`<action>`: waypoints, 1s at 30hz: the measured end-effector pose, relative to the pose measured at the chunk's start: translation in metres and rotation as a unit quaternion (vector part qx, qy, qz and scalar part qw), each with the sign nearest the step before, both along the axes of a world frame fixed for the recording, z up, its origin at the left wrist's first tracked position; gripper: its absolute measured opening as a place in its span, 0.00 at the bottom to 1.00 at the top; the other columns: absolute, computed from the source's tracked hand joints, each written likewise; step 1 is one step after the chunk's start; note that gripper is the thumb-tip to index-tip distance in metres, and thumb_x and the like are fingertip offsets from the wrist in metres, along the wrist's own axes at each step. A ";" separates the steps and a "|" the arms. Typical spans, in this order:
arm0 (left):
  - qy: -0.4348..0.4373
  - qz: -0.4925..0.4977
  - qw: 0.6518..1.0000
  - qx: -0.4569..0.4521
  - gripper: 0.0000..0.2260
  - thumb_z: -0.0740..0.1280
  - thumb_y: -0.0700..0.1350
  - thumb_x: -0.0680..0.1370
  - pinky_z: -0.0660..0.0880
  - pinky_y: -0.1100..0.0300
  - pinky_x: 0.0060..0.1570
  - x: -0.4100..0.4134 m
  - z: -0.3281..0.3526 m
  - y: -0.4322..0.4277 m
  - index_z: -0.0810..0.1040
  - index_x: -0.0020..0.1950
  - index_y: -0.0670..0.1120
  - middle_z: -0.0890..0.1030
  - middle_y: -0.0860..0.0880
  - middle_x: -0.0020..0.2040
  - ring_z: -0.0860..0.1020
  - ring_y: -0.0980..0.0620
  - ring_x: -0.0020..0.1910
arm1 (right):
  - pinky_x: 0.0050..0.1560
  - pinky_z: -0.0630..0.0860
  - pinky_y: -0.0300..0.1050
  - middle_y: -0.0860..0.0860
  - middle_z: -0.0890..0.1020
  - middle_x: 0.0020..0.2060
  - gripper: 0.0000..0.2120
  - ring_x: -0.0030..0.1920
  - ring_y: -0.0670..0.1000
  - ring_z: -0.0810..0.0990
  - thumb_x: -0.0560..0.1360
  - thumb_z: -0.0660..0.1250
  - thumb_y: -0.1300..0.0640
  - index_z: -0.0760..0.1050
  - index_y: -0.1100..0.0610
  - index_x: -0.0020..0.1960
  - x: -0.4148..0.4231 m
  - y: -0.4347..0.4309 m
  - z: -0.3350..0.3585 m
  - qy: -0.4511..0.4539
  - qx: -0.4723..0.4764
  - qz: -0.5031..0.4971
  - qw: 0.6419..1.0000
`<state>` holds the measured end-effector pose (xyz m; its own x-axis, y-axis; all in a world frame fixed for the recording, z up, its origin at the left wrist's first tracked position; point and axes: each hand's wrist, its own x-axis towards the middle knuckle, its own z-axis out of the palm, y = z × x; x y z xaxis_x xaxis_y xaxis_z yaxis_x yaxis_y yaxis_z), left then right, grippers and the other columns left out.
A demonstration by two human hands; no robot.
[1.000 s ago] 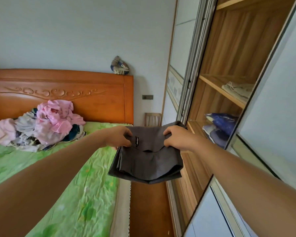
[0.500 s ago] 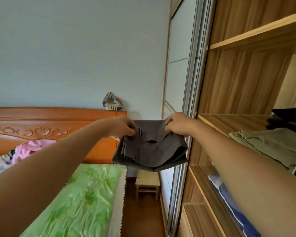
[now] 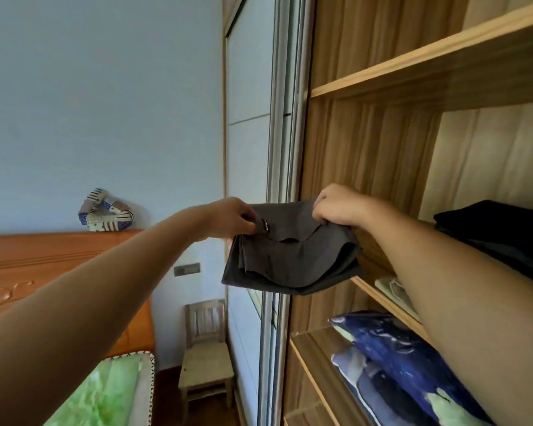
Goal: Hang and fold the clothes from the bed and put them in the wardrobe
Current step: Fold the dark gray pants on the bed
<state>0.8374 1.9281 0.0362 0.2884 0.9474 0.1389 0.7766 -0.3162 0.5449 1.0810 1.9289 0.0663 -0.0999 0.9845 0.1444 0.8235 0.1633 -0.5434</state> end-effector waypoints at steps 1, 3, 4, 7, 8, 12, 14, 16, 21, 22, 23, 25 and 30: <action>0.000 -0.023 1.000 0.000 0.08 0.66 0.43 0.79 0.78 0.62 0.38 0.008 0.003 0.015 0.84 0.54 0.50 0.84 0.48 0.49 0.81 0.51 0.44 | 0.39 0.71 0.47 0.56 0.79 0.41 0.10 0.42 0.57 0.79 0.65 0.66 0.64 0.81 0.65 0.45 0.011 0.007 0.001 0.007 0.000 -0.021 1.000; -0.002 -0.069 0.998 0.004 0.07 0.67 0.42 0.79 0.81 0.57 0.43 0.028 0.010 0.044 0.84 0.53 0.48 0.84 0.45 0.49 0.82 0.48 0.46 | 0.41 0.70 0.47 0.56 0.78 0.43 0.16 0.44 0.57 0.78 0.63 0.66 0.66 0.81 0.68 0.49 0.032 0.017 0.004 0.016 -0.003 -0.068 0.998; -0.005 -0.091 0.996 0.003 0.07 0.67 0.42 0.79 0.81 0.57 0.43 0.038 0.014 0.058 0.84 0.54 0.46 0.84 0.44 0.49 0.83 0.47 0.45 | 0.42 0.73 0.49 0.57 0.80 0.45 0.20 0.45 0.57 0.78 0.62 0.65 0.66 0.81 0.70 0.53 0.043 0.020 0.006 0.017 -0.005 -0.093 0.996; -0.017 -0.170 0.985 -0.016 0.07 0.66 0.40 0.80 0.78 0.62 0.37 0.073 0.022 0.094 0.82 0.55 0.42 0.84 0.43 0.46 0.82 0.49 0.41 | 0.59 0.78 0.63 0.61 0.82 0.59 0.28 0.53 0.60 0.82 0.61 0.65 0.66 0.78 0.70 0.61 0.073 0.024 0.015 0.020 0.001 -0.168 0.986; -0.025 -0.196 0.980 -0.026 0.06 0.66 0.39 0.80 0.78 0.63 0.38 0.084 0.024 0.104 0.82 0.55 0.42 0.84 0.44 0.45 0.83 0.50 0.40 | 0.63 0.75 0.64 0.61 0.81 0.61 0.28 0.56 0.60 0.81 0.61 0.66 0.66 0.78 0.69 0.61 0.082 0.023 0.019 0.023 0.004 -0.189 0.982; -0.061 -0.289 0.952 -0.083 0.09 0.66 0.39 0.81 0.79 0.64 0.38 0.131 0.026 0.137 0.79 0.60 0.42 0.84 0.45 0.48 0.83 0.54 0.41 | 0.64 0.75 0.65 0.63 0.80 0.61 0.24 0.61 0.63 0.79 0.62 0.66 0.66 0.80 0.68 0.58 0.116 0.011 0.024 0.028 0.022 -0.285 0.958; -0.055 -0.326 0.940 -0.087 0.12 0.65 0.40 0.82 0.78 0.65 0.38 0.158 0.026 0.147 0.77 0.65 0.44 0.82 0.47 0.52 0.82 0.55 0.43 | 0.63 0.74 0.65 0.64 0.81 0.59 0.22 0.60 0.63 0.80 0.63 0.67 0.66 0.81 0.69 0.56 0.132 -0.001 0.022 0.026 0.025 -0.330 0.943; -0.042 -0.361 0.928 -0.085 0.15 0.66 0.40 0.82 0.79 0.64 0.40 0.189 0.025 0.151 0.75 0.69 0.45 0.81 0.46 0.56 0.81 0.54 0.46 | 0.60 0.78 0.62 0.63 0.83 0.56 0.22 0.58 0.63 0.81 0.60 0.68 0.63 0.82 0.68 0.53 0.144 -0.017 0.018 0.018 0.022 -0.374 0.927; -0.035 -0.450 0.887 -0.097 0.18 0.66 0.39 0.82 0.78 0.67 0.35 0.263 0.016 0.138 0.72 0.73 0.42 0.79 0.45 0.57 0.78 0.56 0.44 | 0.35 0.70 0.45 0.57 0.79 0.38 0.11 0.38 0.56 0.77 0.60 0.67 0.59 0.79 0.63 0.41 0.164 -0.068 0.010 -0.041 -0.045 -0.482 0.874; -0.031 -0.466 0.879 -0.100 0.19 0.66 0.39 0.82 0.77 0.67 0.36 0.275 0.013 0.131 0.71 0.73 0.42 0.79 0.46 0.57 0.78 0.57 0.45 | 0.32 0.69 0.43 0.57 0.78 0.37 0.05 0.36 0.56 0.76 0.63 0.67 0.60 0.77 0.60 0.38 0.166 -0.080 0.010 -0.059 -0.067 -0.503 0.860; -0.025 -0.482 0.870 -0.102 0.20 0.66 0.40 0.82 0.77 0.67 0.36 0.287 0.010 0.124 0.71 0.74 0.43 0.79 0.47 0.57 0.78 0.57 0.46 | 0.30 0.70 0.41 0.56 0.77 0.38 0.03 0.35 0.56 0.76 0.67 0.68 0.60 0.75 0.58 0.39 0.168 -0.092 0.010 -0.076 -0.088 -0.523 0.844; -0.010 -0.512 0.853 -0.098 0.21 0.67 0.41 0.81 0.78 0.67 0.36 0.305 0.003 0.109 0.70 0.74 0.43 0.79 0.47 0.59 0.78 0.56 0.48 | 0.27 0.71 0.40 0.55 0.75 0.44 0.05 0.37 0.56 0.75 0.73 0.67 0.60 0.73 0.56 0.48 0.166 -0.111 0.008 -0.108 -0.139 -0.552 0.815; 0.032 -0.551 0.825 -0.123 0.24 0.71 0.44 0.79 0.82 0.53 0.54 0.326 -0.027 0.098 0.71 0.74 0.45 0.79 0.47 0.60 0.79 0.51 0.56 | 0.38 0.80 0.48 0.59 0.74 0.58 0.22 0.45 0.59 0.80 0.80 0.63 0.59 0.68 0.62 0.72 0.169 -0.130 -0.020 -0.141 -0.273 -0.571 0.761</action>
